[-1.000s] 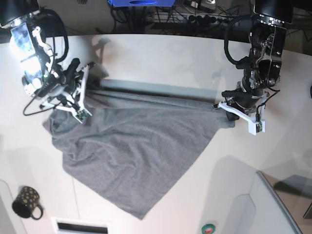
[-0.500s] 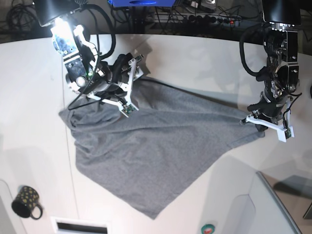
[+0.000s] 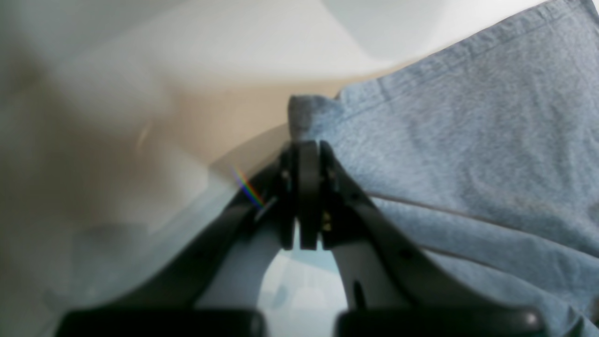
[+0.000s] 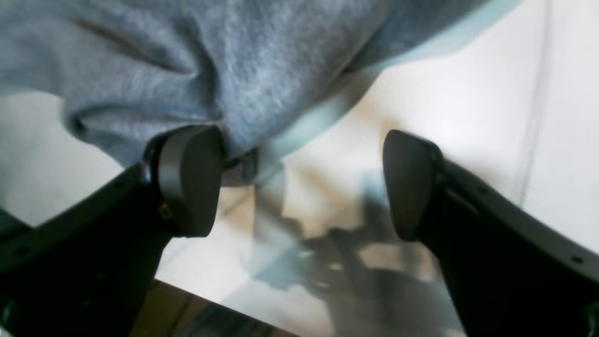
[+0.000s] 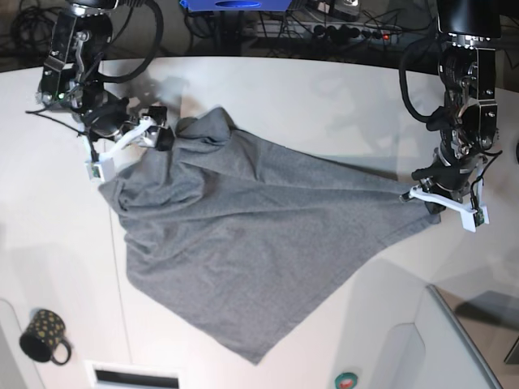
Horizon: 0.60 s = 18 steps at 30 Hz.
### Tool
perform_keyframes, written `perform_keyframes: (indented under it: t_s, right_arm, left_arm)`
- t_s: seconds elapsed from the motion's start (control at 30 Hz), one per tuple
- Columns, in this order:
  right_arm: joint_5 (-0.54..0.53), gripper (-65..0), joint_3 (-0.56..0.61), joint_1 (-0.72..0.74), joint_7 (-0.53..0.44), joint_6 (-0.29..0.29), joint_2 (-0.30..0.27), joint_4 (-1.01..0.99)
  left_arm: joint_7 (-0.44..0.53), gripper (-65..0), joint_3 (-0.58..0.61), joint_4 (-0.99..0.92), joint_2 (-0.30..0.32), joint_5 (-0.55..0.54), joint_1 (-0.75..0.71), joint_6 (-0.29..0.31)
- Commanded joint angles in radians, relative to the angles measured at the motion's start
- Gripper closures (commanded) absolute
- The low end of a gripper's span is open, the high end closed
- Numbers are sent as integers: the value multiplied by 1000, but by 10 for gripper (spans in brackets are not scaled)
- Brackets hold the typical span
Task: Layout the t-shirt on the table in an organized manner, then fold the t-shirt properly
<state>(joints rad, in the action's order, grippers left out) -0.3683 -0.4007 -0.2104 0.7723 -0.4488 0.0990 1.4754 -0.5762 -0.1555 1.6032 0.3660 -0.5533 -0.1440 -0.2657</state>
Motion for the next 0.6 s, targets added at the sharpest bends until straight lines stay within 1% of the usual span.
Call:
perform_keyframes:
  t_s: [0.0,0.17,0.2,0.27,0.4,0.5,0.57]
  right_arm:
    - [-30,-503,-7,1,-7,-3,-8,-8]
    - [-31,-501,-2,-5,-9,-3,-6,-40]
    - [-31,-501,13,-7,-7,-5,-5,-38]
    - [-31,-501,85,-21,-10,-5,-11,-32]
    - [-30,-501,182,-79,-61,-5,-14,98]
    - [-31,-500,233,-63,-50,-3,-46,130]
    - [-31,-486,253,-22,-52,-3,-52,123]
  left_arm:
    - [22,0,-6,15,14,5,11,-4]
    - [22,0,-6,15,35,5,11,-4]
    - [22,0,-6,15,35,5,11,-4]
    - [22,0,-6,15,35,5,11,-4]
    - [22,0,0,15,32,5,11,-4]
    - [22,0,3,15,28,5,11,-4]
    - [22,0,3,15,28,5,11,-4]
